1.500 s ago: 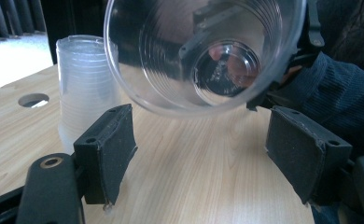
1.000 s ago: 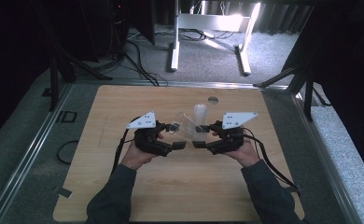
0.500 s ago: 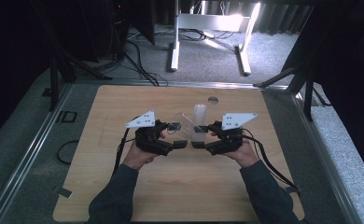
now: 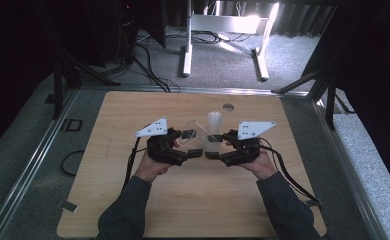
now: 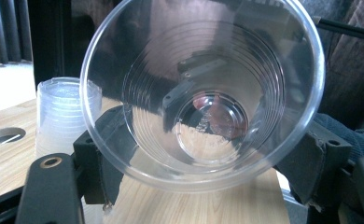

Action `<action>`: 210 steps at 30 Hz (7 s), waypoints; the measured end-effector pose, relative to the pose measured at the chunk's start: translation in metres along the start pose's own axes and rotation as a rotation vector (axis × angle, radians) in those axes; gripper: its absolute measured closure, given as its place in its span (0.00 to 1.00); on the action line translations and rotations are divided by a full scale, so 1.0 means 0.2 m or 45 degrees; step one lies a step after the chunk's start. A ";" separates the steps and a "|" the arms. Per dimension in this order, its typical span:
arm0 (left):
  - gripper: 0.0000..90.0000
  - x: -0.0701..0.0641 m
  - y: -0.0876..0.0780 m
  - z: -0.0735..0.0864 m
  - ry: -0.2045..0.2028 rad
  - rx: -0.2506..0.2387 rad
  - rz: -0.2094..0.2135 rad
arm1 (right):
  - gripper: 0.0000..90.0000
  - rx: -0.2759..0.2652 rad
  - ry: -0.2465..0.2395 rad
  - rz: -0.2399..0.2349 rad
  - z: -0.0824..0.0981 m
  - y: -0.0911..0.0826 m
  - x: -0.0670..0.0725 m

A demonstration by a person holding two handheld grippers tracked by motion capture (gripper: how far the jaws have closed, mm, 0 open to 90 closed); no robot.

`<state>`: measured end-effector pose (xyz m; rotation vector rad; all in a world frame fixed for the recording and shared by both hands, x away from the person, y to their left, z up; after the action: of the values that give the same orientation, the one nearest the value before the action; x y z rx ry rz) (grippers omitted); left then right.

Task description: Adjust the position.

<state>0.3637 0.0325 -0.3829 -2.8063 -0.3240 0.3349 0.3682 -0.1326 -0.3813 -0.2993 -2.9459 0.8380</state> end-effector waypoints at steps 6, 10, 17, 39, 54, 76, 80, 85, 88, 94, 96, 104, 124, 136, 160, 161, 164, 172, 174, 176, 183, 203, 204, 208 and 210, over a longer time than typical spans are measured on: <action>0.26 0.00 0.01 0.00 -0.007 -0.017 -0.003 | 0.46 0.006 0.000 -0.002 0.00 0.00 0.00; 0.26 0.00 0.01 -0.01 -0.012 -0.033 -0.005 | 0.46 0.003 -0.002 -0.003 0.00 0.00 0.00; 0.26 0.00 0.02 -0.01 -0.012 -0.040 -0.008 | 0.46 0.008 -0.006 -0.006 0.00 0.00 0.01; 0.33 -0.01 0.03 -0.01 -0.017 -0.070 0.002 | 0.45 0.033 -0.022 0.005 0.01 0.00 0.00; 0.27 0.00 0.03 -0.03 -0.044 -0.113 -0.001 | 0.46 0.051 -0.032 -0.009 0.01 0.01 0.01; 0.31 -0.01 0.03 -0.02 -0.045 -0.133 -0.001 | 0.43 0.060 -0.035 -0.016 0.01 0.02 0.02; 0.31 -0.01 0.03 -0.02 -0.045 -0.136 0.001 | 0.43 0.062 -0.035 -0.015 0.02 0.02 0.02; 0.32 -0.01 0.04 -0.03 -0.047 -0.143 0.005 | 0.43 0.061 -0.035 -0.015 0.01 0.01 0.01; 0.32 -0.01 0.04 -0.03 -0.048 -0.144 0.011 | 0.42 0.064 -0.035 -0.015 0.02 0.01 0.01; 0.33 -0.01 0.03 -0.03 -0.050 -0.148 0.008 | 0.41 0.081 -0.041 -0.009 0.02 0.02 0.01; 0.33 0.00 0.03 -0.03 -0.049 -0.149 0.007 | 0.39 0.079 -0.038 -0.007 0.02 0.02 0.01; 0.33 0.00 0.02 -0.03 -0.037 -0.130 -0.010 | 0.33 0.106 -0.028 -0.005 0.02 0.00 0.00; 0.33 -0.02 0.06 0.00 0.006 0.027 -0.039 | 0.31 0.341 -0.104 0.042 0.03 0.03 0.00; 0.33 -0.02 0.09 0.02 0.025 0.095 -0.076 | 0.42 0.417 -0.122 0.018 0.06 0.08 0.01; 0.25 -0.03 0.08 -0.01 0.002 0.009 -0.104 | 0.46 0.303 -0.083 0.008 0.05 0.10 0.01; 0.25 -0.03 0.08 -0.01 0.005 0.002 -0.115 | 0.46 0.288 -0.076 0.005 0.05 0.10 0.01; 0.25 -0.03 0.07 -0.02 -0.001 -0.035 -0.126 | 0.46 0.265 -0.060 -0.001 0.05 0.10 0.01; 0.25 -0.03 0.06 -0.04 -0.015 -0.122 -0.143 | 0.46 0.216 -0.036 -0.016 0.03 0.11 0.01; 0.25 -0.03 0.05 -0.04 -0.019 -0.136 -0.144 | 0.46 0.207 -0.032 -0.019 0.03 0.11 0.01; 0.25 -0.02 0.05 -0.05 -0.036 -0.183 -0.152 | 0.46 0.187 -0.023 -0.020 0.03 0.11 0.02; 0.27 -0.03 0.03 -0.06 -0.038 -0.218 -0.160 | 0.46 0.149 -0.002 -0.023 0.02 0.12 0.01; 0.30 -0.02 0.02 -0.06 -0.030 -0.221 -0.174 | 0.42 0.161 0.009 -0.032 0.02 0.13 0.01; 0.30 -0.02 0.02 -0.06 -0.031 -0.224 -0.177 | 0.41 0.163 0.005 -0.027 0.02 0.13 0.01; 0.31 -0.02 0.01 -0.06 -0.033 -0.222 -0.190 | 0.35 0.175 -0.003 -0.008 0.03 0.12 0.01; 0.31 -0.02 0.01 -0.06 -0.033 -0.220 -0.195 | 0.33 0.174 0.003 -0.002 0.03 0.12 0.00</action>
<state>0.3638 0.0267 -0.3724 -2.9232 -0.5969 0.3222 0.3709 -0.1152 -0.3985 -0.2893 -2.8682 1.0315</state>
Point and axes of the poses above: each handheld gripper's, and its own axes: y roughly forward along the jaws, z roughly out of its underside, x roughly to its left, the point moved 6 cm from there along y, roughly forward along the jaws, and after that the axes turned 12 degrees about x, right-handed, at the moved point
